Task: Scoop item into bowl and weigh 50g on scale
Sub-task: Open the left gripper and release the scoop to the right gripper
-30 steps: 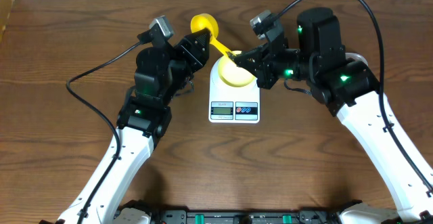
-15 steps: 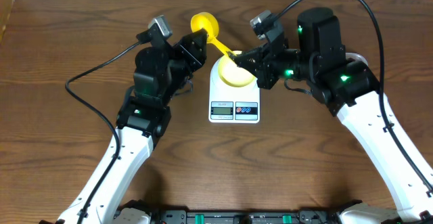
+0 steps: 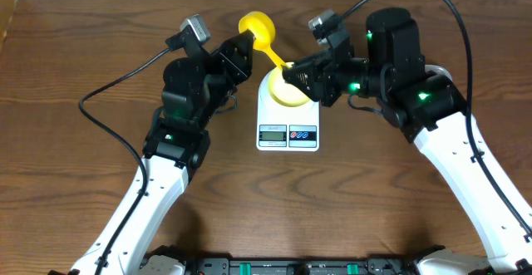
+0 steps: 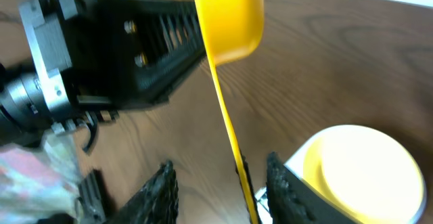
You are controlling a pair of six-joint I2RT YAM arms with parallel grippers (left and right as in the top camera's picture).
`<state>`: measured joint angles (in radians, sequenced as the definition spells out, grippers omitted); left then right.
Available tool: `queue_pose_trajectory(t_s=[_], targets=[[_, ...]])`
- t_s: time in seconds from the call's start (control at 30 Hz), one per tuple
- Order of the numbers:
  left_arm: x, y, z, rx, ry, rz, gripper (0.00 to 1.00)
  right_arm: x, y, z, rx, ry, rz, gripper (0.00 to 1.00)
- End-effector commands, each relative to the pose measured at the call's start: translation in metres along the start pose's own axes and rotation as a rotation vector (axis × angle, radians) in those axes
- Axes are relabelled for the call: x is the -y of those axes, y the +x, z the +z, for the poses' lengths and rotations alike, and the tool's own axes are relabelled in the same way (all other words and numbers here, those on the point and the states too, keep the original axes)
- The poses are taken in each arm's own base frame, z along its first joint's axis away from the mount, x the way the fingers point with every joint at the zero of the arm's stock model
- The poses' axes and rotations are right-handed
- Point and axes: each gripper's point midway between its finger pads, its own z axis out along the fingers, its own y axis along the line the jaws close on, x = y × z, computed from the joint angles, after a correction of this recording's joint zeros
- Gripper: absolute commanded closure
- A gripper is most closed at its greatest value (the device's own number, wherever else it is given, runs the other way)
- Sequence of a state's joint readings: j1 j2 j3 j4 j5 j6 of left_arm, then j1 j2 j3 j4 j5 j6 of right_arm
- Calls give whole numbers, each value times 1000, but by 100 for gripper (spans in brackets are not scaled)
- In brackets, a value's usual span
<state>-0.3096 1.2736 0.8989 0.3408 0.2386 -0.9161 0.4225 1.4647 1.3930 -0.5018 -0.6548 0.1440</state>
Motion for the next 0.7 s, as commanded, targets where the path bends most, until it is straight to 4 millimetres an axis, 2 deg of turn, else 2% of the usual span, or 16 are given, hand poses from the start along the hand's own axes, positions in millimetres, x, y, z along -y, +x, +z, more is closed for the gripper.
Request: queue_pose_trajectory(t_s=[0.0, 0.13, 0.23, 0.33, 0.37, 0.5, 0.67], targets=[[9, -4, 0, 3, 24, -49, 93, -12, -16, -12, 52, -16, 29, 47], [5, -9, 0, 37, 4, -210, 93, -9, -34, -29, 128, -4, 62, 21], [1, -14, 0, 70, -7, -372, 93, -2, -51, -43, 199, 9, 128, 8], [1, -15, 0, 77, -4, -527, 93, 7, -60, -54, 242, 24, 172, 1], [1, -15, 0, 75, 2, -645, 93, 14, -61, -57, 248, 38, 184, 1], [2, -14, 0, 69, 6, -730, 93, 10, -59, -53, 238, 30, 179, 1], [6, -8, 1, 52, 10, -742, 93, -6, -54, -42, 212, -4, 164, 18]])
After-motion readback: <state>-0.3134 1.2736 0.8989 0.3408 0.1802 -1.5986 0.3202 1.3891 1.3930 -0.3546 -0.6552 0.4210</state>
